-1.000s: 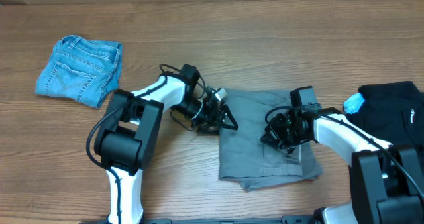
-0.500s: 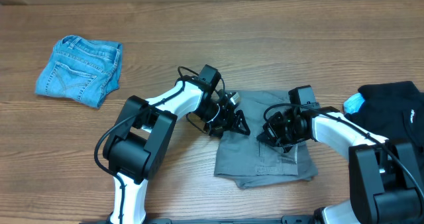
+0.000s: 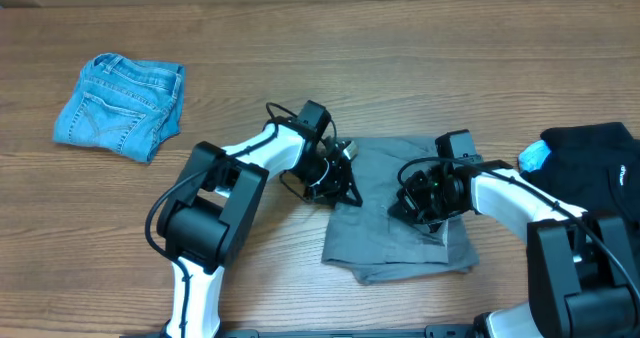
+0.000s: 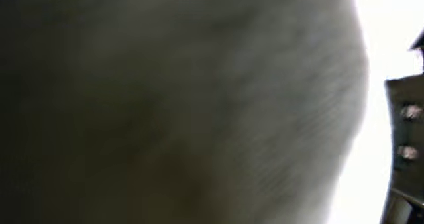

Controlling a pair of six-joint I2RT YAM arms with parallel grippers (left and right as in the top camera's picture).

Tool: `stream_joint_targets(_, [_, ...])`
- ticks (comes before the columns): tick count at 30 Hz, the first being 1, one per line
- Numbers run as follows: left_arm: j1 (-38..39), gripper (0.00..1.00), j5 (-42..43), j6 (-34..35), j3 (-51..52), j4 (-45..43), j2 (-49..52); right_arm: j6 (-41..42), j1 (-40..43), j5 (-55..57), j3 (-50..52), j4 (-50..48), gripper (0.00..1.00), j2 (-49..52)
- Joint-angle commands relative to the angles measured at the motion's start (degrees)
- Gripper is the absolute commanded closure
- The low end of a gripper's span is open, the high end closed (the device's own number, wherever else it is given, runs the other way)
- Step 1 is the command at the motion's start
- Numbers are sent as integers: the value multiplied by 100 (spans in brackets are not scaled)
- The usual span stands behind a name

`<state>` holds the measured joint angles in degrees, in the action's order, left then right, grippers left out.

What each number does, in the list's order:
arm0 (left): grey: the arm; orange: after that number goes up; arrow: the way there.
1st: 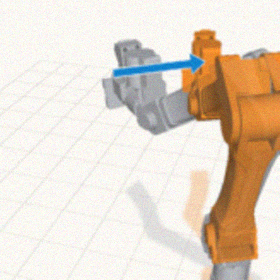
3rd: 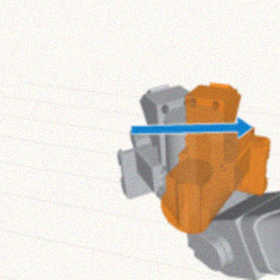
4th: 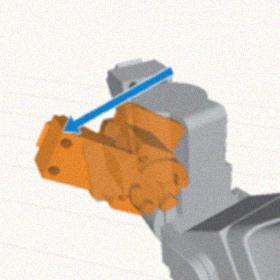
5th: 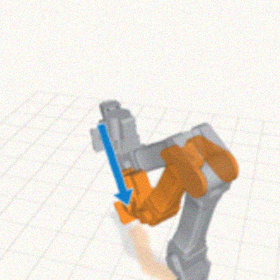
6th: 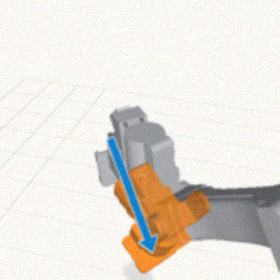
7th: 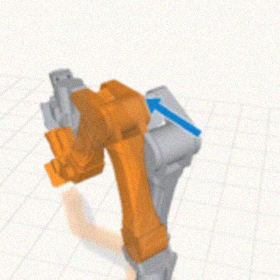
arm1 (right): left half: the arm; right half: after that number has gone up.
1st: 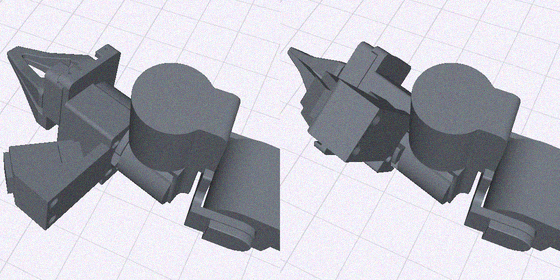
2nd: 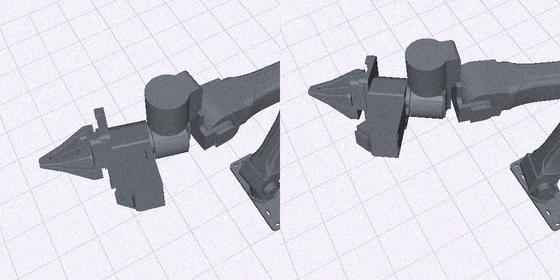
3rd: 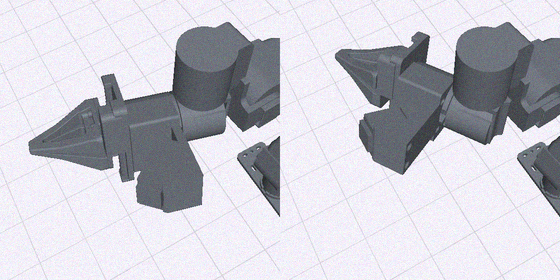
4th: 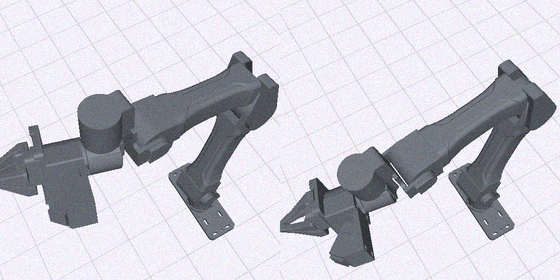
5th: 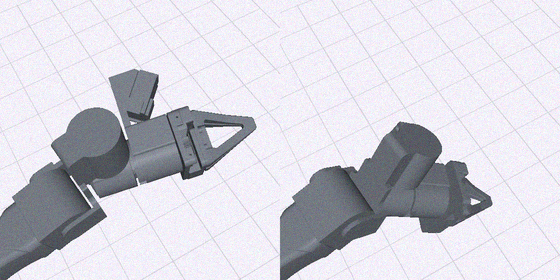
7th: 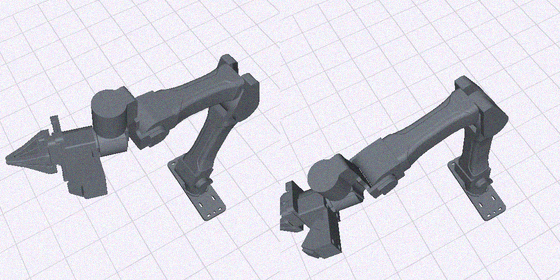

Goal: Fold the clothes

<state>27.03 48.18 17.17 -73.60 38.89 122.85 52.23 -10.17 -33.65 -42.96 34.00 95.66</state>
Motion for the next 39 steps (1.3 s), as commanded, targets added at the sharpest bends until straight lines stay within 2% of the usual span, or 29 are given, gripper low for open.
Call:
stream_joint_targets(1, [-673, 96, -647, -339, -7, -7, -542, -352, -59, 9, 160, 398, 96, -520])
stream_joint_targets(7, [-1860, 96, -651, -350, -651, -122, -1292, -560, -59, 11, 44, 883, 96, -1794])
stream_joint_targets(11, [-2184, 96, -684, -710, -1084, -295, -1325, -555, -59, 11, 44, 944, 96, -2223])
stream_joint_targets(20, [-2850, 96, -1825, -866, -1875, -866, -1325, -632, -59, 11, 44, 1224, 96, -2269])
stream_joint_targets(25, [-3646, 96, -1838, -1019, -2363, -1215, -1325, -623, -59, 11, 44, 1248, 96, -2269])
stream_joint_targets(31, [-4461, 96, -1838, -1169, -2452, -1698, -1311, -616, -59, 11, 44, 1473, 96, -2269])
stream_joint_targets(39, [-5184, 96, -2000, -1746, -2450, -1237, -1108, -579, -70, 11, 44, 1711, 96, -2269])
